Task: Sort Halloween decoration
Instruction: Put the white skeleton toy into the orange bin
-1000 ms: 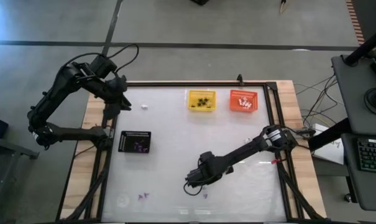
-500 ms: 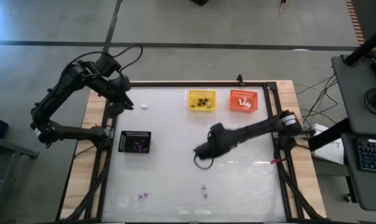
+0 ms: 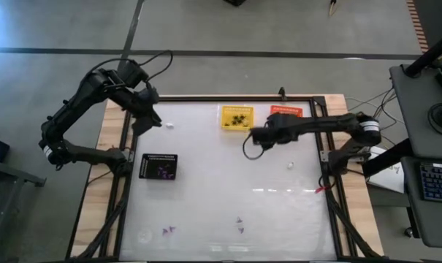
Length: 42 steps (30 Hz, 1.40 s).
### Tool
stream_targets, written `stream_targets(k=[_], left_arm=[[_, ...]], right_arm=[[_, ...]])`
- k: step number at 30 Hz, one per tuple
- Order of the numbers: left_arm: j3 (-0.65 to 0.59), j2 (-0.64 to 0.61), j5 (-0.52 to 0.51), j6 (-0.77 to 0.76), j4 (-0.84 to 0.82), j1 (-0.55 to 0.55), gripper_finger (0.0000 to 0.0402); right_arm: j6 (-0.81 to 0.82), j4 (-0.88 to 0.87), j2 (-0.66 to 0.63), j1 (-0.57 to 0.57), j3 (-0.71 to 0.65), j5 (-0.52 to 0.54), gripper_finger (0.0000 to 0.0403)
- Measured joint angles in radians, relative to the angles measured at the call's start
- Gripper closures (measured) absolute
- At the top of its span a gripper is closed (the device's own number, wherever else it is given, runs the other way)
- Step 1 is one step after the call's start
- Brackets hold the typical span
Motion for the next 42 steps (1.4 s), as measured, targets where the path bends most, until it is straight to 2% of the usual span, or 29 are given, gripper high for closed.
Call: stream_targets(k=[10,20,29,34,42], left_arm=[[0.000,0.000,0.000,-0.096,0.046,0.000,0.0314],[0.000,0.000,0.000,-0.152,0.082,0.000,0.0314],[0.000,0.000,0.000,-0.178,0.121,0.000,0.0314],[0.000,0.000,0.000,-0.186,0.123,0.000,0.0314],[0.000,0.000,0.000,-0.235,0.122,0.000,0.0314]], right_arm=[[-0.360,0.359,-0.133,-0.316,-0.244,-0.011,0.0390],[-0.579,0.529,-0.129,-0.529,-0.316,-0.038,0.0390],[-0.699,0.639,-0.129,-0.610,-0.323,-0.039,0.0385],[-0.744,0.651,-0.129,-0.619,-0.323,-0.094,0.0345],[-0.745,0.650,-0.128,-0.619,-0.323,-0.098,0.0283]])
